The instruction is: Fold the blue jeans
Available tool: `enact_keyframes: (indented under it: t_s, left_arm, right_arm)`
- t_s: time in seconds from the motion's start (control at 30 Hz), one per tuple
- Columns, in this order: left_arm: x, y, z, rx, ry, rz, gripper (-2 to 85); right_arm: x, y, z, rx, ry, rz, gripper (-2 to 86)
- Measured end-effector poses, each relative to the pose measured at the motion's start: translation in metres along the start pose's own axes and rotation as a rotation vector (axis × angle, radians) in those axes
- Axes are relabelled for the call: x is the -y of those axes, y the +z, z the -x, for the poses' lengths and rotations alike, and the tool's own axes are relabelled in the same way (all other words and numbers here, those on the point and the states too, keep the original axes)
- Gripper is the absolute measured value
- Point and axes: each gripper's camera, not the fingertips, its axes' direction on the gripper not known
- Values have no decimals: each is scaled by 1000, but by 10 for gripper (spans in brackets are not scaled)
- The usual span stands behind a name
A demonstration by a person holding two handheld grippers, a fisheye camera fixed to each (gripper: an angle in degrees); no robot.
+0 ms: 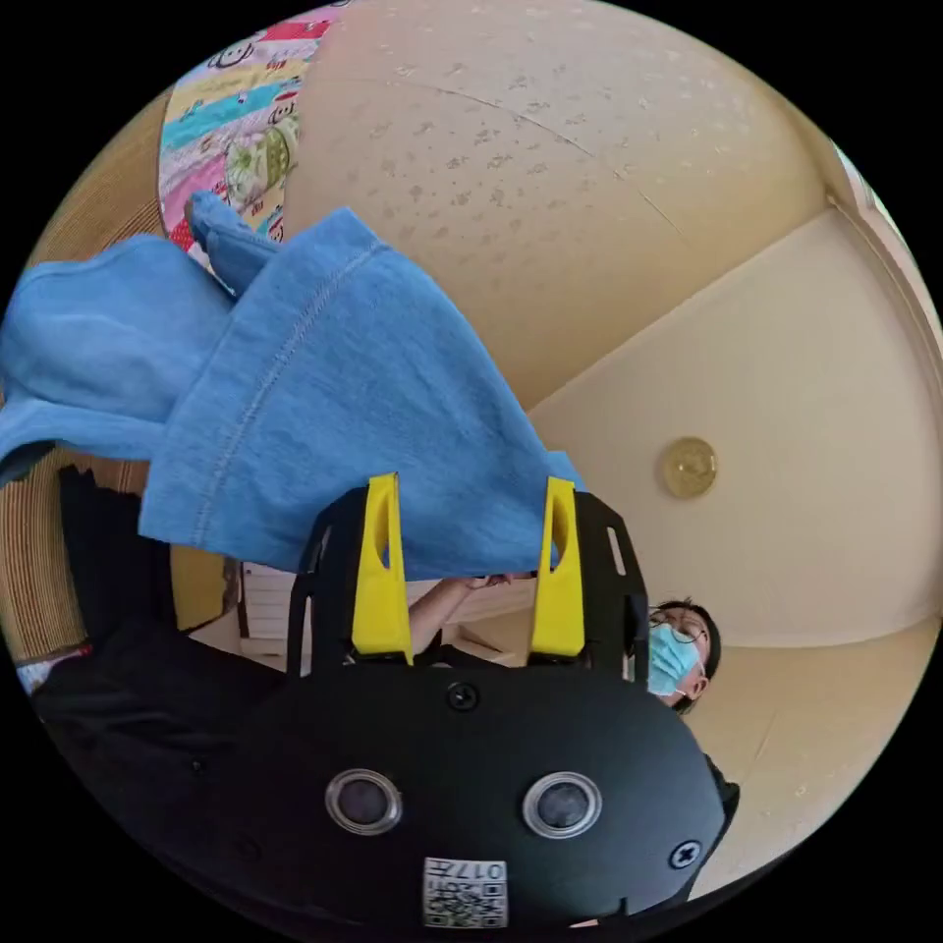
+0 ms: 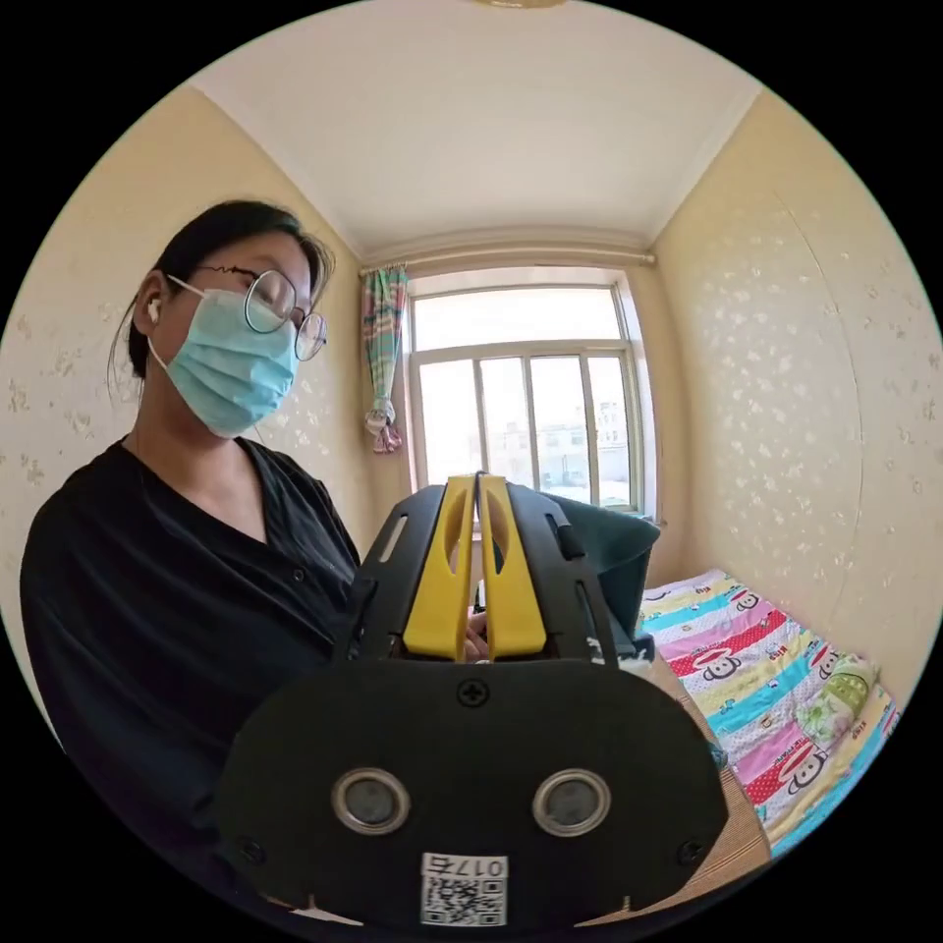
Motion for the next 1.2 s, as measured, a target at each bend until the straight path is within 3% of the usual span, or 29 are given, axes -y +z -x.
enact_keyframes:
  t_s: [0.1,0.17,0.2,0.37,0.53,0.67,0.77,0.83,0.93,1.07,1.1,1.2]
  left_arm:
    - [7,-4,30,-144,-116,49,144]
    - [6,-22,42,-289,-143,-50,55]
    - [6,-29,42,-300,-144,-74,53]
    - [24,-83,-18,-96,8,-47,42]
    - [36,-79,-79,-9,153,90,41]
    - [44,-21,-106,-21,233,239,42]
    - [36,45,-112,29,272,386,41]
    - [22,89,-102,59,258,492,41]
    - [-9,149,-50,122,54,660,47]
    - [-31,141,-12,266,-47,632,87]
    - [-31,134,-14,283,-40,617,95]
    - [-37,92,-42,426,75,505,120]
  right_arm:
    - [-28,65,-16,85,74,146,8]
    - [-52,91,-28,112,154,215,10]
    - [-69,98,-35,110,201,233,12]
    - [-148,68,-71,46,456,250,28]
    - [-258,3,-131,105,866,89,89]
    - [-330,4,-177,-58,1059,245,135]
    - [-374,38,-222,187,1179,188,187]
    - [-404,81,-261,453,1298,58,208]
    - [-407,140,-306,644,1353,20,197]
    - [-342,141,-347,603,1180,-65,108]
    - [-312,126,-356,504,1123,-45,52]
    - [-231,82,-362,287,893,63,27]
